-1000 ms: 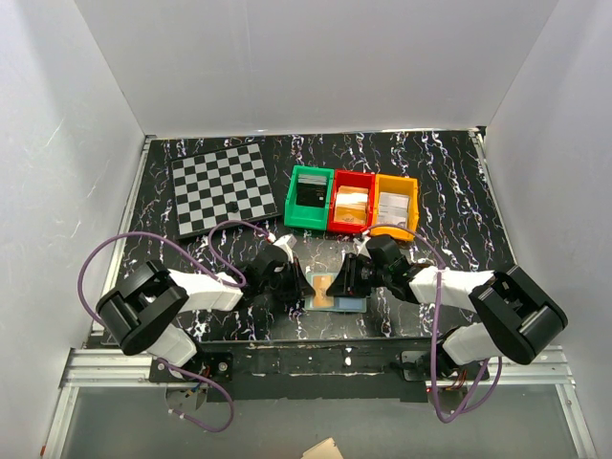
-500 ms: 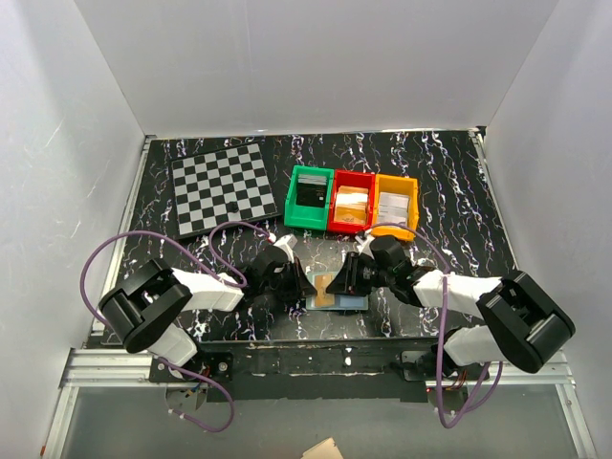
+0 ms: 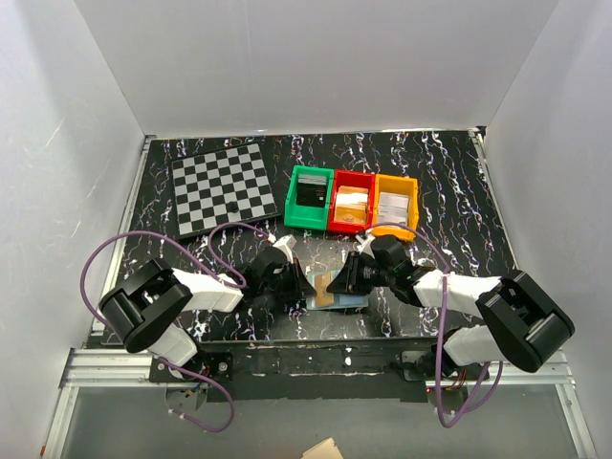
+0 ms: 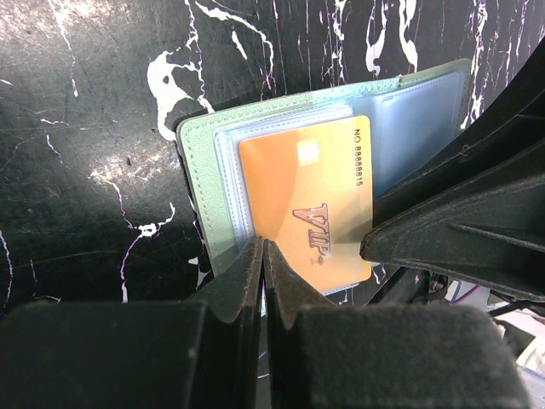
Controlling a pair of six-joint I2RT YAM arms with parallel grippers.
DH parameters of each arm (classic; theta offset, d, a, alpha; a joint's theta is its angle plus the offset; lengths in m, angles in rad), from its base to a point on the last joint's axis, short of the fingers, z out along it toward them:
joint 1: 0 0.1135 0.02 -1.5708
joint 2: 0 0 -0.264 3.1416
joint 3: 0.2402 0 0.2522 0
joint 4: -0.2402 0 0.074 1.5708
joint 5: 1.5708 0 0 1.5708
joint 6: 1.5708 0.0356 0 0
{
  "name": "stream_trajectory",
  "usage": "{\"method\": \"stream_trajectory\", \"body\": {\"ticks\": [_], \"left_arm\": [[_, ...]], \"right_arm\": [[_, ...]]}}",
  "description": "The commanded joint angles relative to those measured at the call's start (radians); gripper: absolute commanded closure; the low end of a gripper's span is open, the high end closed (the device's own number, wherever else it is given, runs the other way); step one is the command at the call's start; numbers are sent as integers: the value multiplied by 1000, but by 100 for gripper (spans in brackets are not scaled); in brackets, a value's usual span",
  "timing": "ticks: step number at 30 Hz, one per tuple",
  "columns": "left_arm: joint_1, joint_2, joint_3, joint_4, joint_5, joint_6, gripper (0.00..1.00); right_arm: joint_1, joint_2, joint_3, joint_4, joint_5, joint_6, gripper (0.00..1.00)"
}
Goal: Take the credit cards out of the card holder
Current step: Remove the credit card from the card holder.
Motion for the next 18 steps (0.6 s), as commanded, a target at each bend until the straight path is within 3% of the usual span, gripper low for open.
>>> {"method": "stream_trajectory", "body": {"ticks": [1, 5, 18], "left_arm": [[-5, 41, -41, -115, -7, 20, 100], [-5, 39, -43, -118, -11, 20, 100], [-7, 45, -47, -121, -20, 13, 100]], "right_arm": [[0, 15, -1, 87, -42, 15, 74], [-2, 10, 0, 81, -39, 12, 79], [-23, -36, -13, 37, -28, 0, 80]]}}
